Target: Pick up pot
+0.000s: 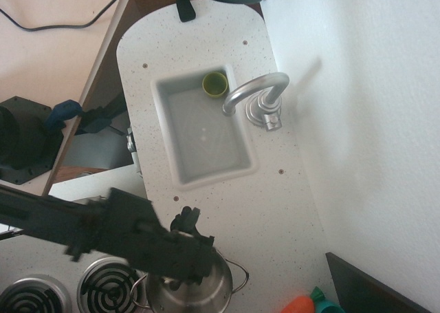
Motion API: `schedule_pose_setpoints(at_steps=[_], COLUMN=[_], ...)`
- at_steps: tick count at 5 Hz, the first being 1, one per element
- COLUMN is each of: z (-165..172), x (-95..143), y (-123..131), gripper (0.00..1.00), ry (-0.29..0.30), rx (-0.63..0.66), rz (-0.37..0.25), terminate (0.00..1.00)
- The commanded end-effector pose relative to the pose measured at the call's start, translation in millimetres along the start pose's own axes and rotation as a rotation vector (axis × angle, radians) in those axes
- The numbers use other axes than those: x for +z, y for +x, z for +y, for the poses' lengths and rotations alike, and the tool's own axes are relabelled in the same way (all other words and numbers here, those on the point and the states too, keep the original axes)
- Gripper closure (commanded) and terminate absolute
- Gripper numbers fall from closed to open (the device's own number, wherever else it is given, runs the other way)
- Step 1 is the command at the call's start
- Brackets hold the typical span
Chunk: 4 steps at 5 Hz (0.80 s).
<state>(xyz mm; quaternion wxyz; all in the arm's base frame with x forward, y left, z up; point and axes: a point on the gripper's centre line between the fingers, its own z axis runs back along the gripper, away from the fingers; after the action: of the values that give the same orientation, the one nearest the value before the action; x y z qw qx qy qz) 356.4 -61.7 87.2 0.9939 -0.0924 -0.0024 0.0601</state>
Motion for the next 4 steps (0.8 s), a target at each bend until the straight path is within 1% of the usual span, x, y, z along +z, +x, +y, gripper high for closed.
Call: schedule_pose_setpoints(at_steps=[1,2,3,4], z=[3.0,0.9,-0.5,0.2], x=[-16.8,-16.5,-14.0,-14.1], y=[5.5,5.7,8.3,7.9], gripper=[0.00,0.00,1.00,1.00], ry=[0.001,-0.008,-0.006,0.001], rx=[-0.008,-0.019,-0.035,-0.029], rz=[0.037,0.008,-0.015,-0.018], terminate=[0.00,0.00,0.00,0.00])
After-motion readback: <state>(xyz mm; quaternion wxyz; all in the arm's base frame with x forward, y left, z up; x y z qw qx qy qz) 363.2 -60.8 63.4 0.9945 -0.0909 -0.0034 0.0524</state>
